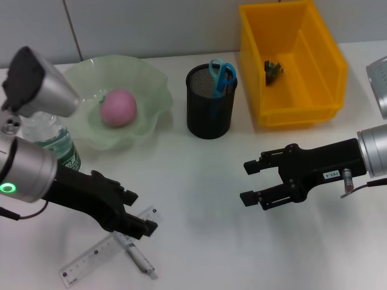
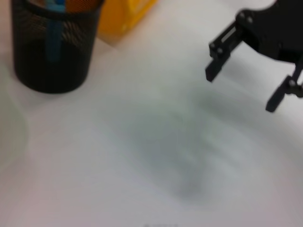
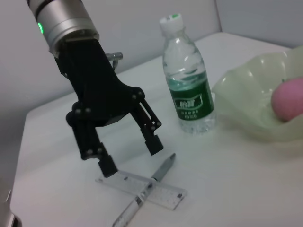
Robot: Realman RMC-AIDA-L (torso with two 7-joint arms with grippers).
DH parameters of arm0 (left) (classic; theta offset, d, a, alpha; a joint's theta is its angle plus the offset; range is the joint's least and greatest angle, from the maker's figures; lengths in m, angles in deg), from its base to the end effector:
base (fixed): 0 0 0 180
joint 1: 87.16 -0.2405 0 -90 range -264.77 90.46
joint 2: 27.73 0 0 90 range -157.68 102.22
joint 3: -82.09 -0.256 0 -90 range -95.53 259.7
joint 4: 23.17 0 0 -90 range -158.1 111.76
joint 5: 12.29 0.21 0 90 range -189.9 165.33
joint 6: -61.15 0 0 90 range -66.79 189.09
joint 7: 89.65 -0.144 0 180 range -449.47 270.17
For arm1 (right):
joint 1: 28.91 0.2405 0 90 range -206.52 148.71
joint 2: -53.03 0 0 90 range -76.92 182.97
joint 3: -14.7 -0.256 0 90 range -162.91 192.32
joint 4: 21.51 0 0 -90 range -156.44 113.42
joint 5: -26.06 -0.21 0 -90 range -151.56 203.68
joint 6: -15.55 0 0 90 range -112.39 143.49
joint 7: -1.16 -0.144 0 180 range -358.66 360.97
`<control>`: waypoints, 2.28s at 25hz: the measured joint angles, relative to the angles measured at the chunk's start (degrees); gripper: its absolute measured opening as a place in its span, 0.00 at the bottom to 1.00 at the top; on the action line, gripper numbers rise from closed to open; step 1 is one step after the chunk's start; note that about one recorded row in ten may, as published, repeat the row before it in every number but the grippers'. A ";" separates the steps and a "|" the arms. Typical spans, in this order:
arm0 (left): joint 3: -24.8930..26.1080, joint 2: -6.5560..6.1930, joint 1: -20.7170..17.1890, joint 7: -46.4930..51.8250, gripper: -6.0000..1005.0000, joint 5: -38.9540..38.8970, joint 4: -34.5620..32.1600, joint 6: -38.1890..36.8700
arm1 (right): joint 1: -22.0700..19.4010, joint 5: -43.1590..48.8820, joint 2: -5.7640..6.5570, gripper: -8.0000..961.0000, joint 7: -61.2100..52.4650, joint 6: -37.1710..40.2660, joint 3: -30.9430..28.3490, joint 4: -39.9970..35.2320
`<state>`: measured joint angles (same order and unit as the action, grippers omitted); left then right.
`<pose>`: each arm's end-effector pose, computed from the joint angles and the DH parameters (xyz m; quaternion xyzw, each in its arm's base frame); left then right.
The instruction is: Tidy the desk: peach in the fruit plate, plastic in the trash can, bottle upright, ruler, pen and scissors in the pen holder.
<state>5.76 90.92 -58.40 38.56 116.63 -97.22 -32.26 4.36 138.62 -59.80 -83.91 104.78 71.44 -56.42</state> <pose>-0.1858 0.3193 -0.0108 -0.9627 -0.2623 0.0595 0.0300 0.2581 0.3326 -0.0026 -0.9682 0.2019 0.1438 0.0347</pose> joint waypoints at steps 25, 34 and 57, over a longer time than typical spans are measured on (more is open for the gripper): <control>-12.72 0.18 2.06 -0.39 0.75 4.55 1.55 10.01 | 0.12 2.38 -0.19 0.82 -4.28 -0.65 -0.55 -1.19; -14.89 0.20 1.75 -0.35 0.75 4.95 2.04 12.66 | 0.14 2.76 -0.23 0.82 -4.82 -0.80 -0.95 -1.22; -18.93 0.26 1.21 -0.76 0.75 6.58 4.55 19.17 | 0.55 3.57 0.06 0.82 -5.62 -1.45 -0.93 -1.21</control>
<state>-13.17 91.18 -57.19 37.79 123.21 -92.67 -13.09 4.90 142.19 -59.74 -89.53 103.33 70.51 -57.63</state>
